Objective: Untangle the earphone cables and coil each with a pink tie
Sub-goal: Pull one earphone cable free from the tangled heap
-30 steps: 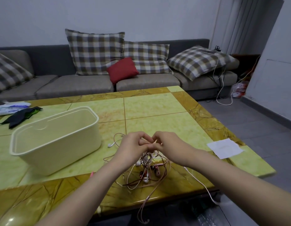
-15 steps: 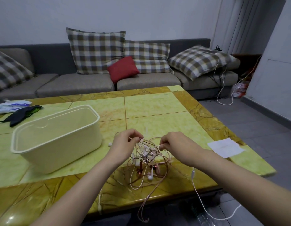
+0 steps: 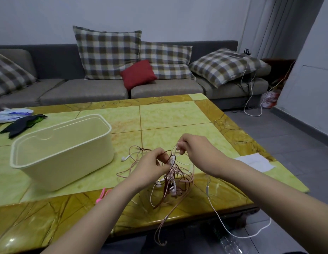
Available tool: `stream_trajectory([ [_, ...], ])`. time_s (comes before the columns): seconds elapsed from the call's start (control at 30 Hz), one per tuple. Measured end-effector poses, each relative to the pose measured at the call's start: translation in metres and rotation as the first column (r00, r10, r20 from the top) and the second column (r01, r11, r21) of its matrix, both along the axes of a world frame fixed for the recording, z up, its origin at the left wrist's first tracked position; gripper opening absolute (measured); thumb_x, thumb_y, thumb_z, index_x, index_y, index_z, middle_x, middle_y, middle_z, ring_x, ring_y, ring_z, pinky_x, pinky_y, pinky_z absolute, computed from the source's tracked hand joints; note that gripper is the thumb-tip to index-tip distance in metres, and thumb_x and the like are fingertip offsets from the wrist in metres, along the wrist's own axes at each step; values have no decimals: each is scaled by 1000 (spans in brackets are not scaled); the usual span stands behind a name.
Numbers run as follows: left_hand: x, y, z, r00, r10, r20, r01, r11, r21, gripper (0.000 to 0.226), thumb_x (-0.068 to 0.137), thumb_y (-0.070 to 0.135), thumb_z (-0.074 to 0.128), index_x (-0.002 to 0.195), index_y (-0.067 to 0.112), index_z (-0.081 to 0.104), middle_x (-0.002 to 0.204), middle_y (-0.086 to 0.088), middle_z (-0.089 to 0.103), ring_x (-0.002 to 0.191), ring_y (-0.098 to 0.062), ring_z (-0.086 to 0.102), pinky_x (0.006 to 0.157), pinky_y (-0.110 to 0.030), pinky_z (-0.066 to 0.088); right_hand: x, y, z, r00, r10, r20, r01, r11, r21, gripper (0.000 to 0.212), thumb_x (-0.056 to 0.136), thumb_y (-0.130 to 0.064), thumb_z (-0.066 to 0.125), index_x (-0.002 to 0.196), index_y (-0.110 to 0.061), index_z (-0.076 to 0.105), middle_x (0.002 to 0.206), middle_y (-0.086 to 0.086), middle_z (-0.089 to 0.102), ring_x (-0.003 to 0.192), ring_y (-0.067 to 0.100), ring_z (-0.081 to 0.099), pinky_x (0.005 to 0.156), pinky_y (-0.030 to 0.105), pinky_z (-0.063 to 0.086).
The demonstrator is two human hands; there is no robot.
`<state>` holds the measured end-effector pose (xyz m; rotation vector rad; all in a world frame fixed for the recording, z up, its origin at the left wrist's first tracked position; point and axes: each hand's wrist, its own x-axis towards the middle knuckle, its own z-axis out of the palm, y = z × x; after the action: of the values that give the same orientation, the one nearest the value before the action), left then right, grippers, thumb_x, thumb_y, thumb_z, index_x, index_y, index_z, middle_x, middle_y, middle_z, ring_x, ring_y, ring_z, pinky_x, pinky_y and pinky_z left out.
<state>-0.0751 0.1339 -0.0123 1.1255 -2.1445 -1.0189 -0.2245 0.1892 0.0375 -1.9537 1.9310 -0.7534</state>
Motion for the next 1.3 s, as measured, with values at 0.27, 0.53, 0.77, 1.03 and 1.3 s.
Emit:
stream_trajectory([
  [0.27,13,-12,-10,978,127,164,-125,992,-23,28,79,-4,54,94,17,44,88,6,49,69,-9,43,56,-21,34,-1,-1,-7,973,-182,143,191,980,-53,22,101,-10,28,90,-15,48,84,-2,60,69,2,45,56,15,33],
  [0.53,14,-8,-9,983,160,90,-153,984,-87,23,79,2,61,84,20,47,84,6,50,69,-6,45,60,-17,37,2,-1,-6,939,-191,286,205,978,-21,23,102,-14,29,89,-16,48,84,-1,65,62,6,47,54,18,36],
  [0.77,-5,15,10,990,65,-124,-73,996,-57,9,82,13,64,85,21,62,79,7,59,70,-9,51,64,-18,41,7,-1,-7,945,-132,301,139,990,-2,23,102,-16,32,90,-15,51,73,-6,64,55,0,47,52,11,38],
  [1.03,-6,19,7,992,-11,-129,30,989,146,15,87,10,55,78,18,64,80,0,69,82,-18,64,83,-36,49,2,-3,-9,935,-166,314,170,985,13,22,102,-17,31,91,-16,50,74,-5,65,56,9,49,50,13,38],
  [1.3,9,2,6,991,78,107,-70,995,-76,21,74,2,64,69,20,57,59,9,53,54,-12,58,54,-24,43,-7,2,-16,964,-209,168,211,977,1,15,99,-10,35,96,-13,50,76,-3,62,62,8,50,54,21,37],
])
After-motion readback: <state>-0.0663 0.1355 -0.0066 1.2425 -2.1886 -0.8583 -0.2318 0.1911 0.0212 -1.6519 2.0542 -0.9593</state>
